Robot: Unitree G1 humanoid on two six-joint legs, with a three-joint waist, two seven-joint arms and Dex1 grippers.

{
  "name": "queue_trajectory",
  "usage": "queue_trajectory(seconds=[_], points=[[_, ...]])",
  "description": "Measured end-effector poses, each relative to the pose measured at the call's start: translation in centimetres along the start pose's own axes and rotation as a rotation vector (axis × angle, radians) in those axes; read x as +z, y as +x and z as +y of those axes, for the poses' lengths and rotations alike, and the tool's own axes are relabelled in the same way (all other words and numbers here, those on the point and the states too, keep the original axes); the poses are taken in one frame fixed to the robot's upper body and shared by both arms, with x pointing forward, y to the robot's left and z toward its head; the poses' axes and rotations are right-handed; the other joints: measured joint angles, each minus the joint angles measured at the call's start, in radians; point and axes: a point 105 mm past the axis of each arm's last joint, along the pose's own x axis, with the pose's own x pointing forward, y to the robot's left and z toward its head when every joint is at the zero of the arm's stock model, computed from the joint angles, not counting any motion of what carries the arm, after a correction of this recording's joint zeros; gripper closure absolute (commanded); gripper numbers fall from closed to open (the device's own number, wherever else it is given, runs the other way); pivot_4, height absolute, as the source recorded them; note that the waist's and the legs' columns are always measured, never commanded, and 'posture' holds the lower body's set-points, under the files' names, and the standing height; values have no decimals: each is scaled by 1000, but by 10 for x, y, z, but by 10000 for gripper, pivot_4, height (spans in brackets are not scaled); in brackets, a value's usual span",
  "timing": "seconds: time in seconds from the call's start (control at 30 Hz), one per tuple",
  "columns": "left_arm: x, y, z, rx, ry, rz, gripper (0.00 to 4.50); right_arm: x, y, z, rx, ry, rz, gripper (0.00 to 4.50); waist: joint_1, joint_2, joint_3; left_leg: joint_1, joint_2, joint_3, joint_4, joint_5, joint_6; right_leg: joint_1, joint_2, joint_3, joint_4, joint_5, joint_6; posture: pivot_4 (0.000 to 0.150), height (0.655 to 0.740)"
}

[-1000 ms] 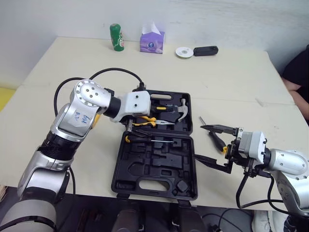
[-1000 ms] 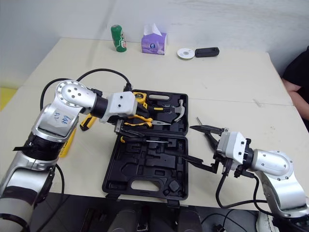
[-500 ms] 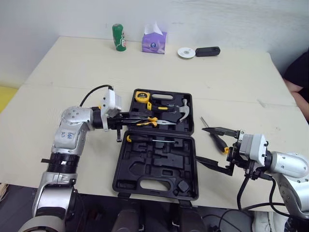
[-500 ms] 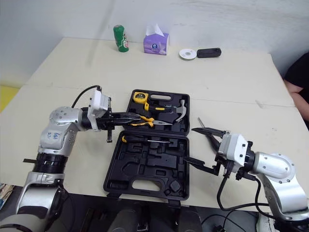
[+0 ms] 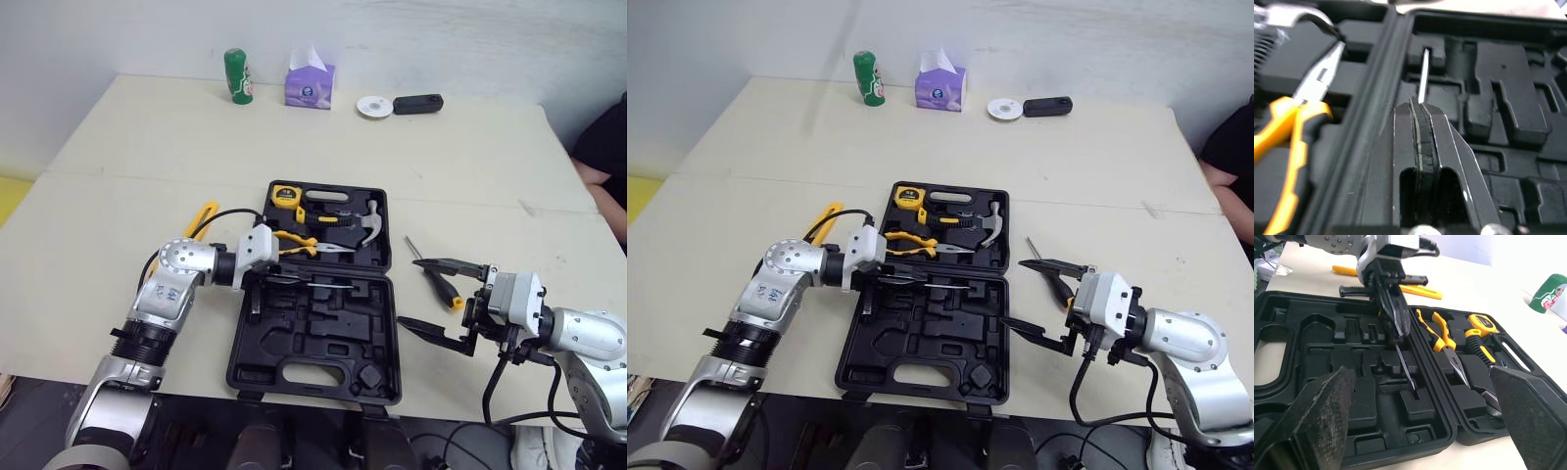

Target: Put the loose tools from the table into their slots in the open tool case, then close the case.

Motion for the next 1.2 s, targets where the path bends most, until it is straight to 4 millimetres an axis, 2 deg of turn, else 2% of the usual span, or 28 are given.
queue_trajectory(seconds=[0.37,0.63,0.83,1.2], points=[[-6,-1,2,12,3,22,44663,-1,-1,2,7,7,4,0,0,0,0,1,0,-2,0,0,0,3,-1,-1,-1,0,0,1500,7400],[-6,5,3,8,-15,67,44663,-5,-3,6,8,29,16,0,1,2,-1,10,0,-8,-1,-2,-2,16,-2,-5,-11,0,0,1500,7400],[-8,16,1,-6,4,191,44663,-5,-3,6,7,29,17,0,4,14,-12,18,0,-10,-3,-8,-7,25,-2,-6,-15,0,0,1500,7400],[-15,28,-3,11,-76,245,44663,-6,-3,5,-7,33,20,0,1,28,-29,28,1,-11,-6,-12,-8,34,-2,-6,-19,-1,-1,1500,7400]])
